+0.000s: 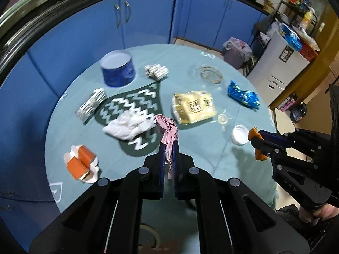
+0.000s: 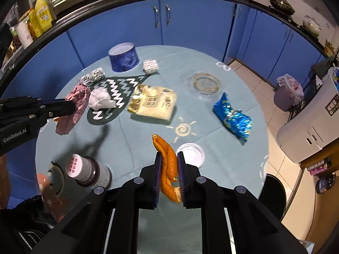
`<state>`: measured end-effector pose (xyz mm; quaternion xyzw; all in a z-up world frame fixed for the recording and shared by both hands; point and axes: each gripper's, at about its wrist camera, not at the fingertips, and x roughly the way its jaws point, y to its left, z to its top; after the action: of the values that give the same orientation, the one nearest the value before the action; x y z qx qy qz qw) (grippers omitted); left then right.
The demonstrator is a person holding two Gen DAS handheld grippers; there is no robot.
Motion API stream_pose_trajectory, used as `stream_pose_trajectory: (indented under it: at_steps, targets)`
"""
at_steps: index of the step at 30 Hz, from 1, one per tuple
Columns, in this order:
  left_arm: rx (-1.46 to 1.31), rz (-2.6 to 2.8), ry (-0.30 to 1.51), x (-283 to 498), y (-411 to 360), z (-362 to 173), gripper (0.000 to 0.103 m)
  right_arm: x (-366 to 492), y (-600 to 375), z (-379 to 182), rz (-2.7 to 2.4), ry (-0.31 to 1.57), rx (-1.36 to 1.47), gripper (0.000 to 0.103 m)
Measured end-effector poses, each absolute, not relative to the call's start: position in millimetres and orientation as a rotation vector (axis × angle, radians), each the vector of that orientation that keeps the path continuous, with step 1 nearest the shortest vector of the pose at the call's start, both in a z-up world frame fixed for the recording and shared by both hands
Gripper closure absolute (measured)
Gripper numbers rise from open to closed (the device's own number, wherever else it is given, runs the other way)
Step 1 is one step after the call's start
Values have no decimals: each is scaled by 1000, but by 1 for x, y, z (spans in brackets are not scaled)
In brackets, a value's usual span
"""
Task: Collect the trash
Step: 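Carry the pink paper and orange peel in both grippers over the black bin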
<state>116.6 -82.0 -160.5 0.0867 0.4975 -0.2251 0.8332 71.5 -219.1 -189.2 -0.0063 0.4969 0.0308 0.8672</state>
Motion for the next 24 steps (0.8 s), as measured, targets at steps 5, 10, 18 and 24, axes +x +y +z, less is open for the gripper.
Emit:
stream_pose_trajectory:
  at_steps: [5, 10, 18, 24]
  targets:
    - [215, -512, 1040, 112, -109, -155, 96, 63, -241, -182, 33, 1018, 13, 88]
    - [250, -559, 1032, 107, -142, -152, 96, 53, -267, -177, -11, 1003, 40, 88]
    - [350, -658, 996, 89, -213, -147, 96, 27, -326, -171, -112, 978, 99, 88]
    - [409, -744, 983, 72, -268, -145, 96, 5, -368, -169, -183, 967, 142, 88]
